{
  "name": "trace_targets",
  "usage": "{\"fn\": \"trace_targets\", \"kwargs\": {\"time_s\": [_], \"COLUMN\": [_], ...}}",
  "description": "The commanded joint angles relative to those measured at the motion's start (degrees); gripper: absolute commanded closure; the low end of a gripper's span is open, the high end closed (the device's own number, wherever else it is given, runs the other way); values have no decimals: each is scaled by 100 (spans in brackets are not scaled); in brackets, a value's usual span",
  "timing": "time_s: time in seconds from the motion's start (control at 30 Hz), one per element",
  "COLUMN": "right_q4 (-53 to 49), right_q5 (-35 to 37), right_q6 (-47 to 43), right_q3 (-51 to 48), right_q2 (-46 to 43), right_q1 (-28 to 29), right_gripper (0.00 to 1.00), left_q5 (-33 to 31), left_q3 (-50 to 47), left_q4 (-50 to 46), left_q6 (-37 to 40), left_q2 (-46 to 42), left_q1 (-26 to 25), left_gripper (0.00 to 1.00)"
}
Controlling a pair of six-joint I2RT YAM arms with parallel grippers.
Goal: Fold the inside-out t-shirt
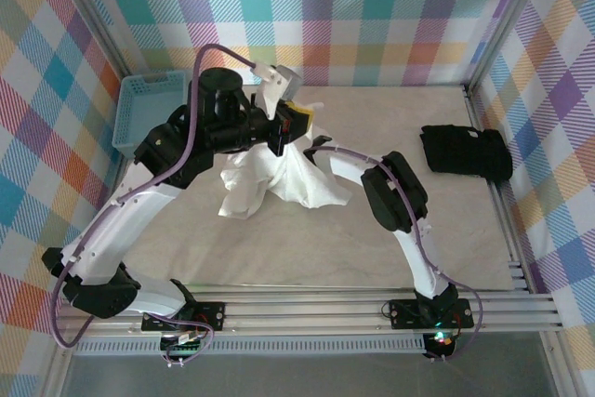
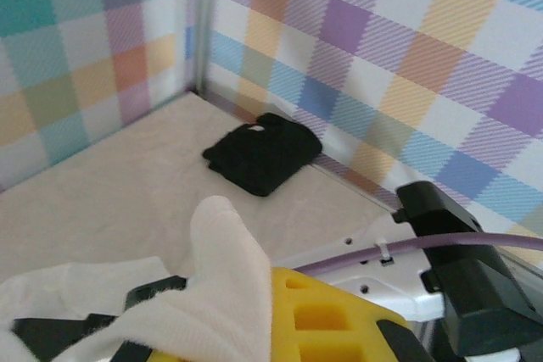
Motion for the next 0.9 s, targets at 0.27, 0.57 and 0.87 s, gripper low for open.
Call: {"fn": "trace_targets", "kwargs": {"time_s": [0.27, 0.57, 0.87], "right_q4": [-429, 617, 1984], "right_q5": [-750, -1235, -2375], "right_q6": [-426, -557, -406], "right_q3": [-203, -1476, -2565], "right_q2": [-75, -1763, -2792], "right_q1": [-223, -599, -731], "right_gripper": [88, 100, 100], "left_q5": [-1290, -2228, -1963], "left_q3": [-650, -1663, -2534], "left_q4": [983, 730, 973], "left_q6": [-168, -1208, -2237], "left_q2": [-638, -1076, -664], "left_q1": [305, 1951, 3500], "left_gripper": [100, 100, 100]}}
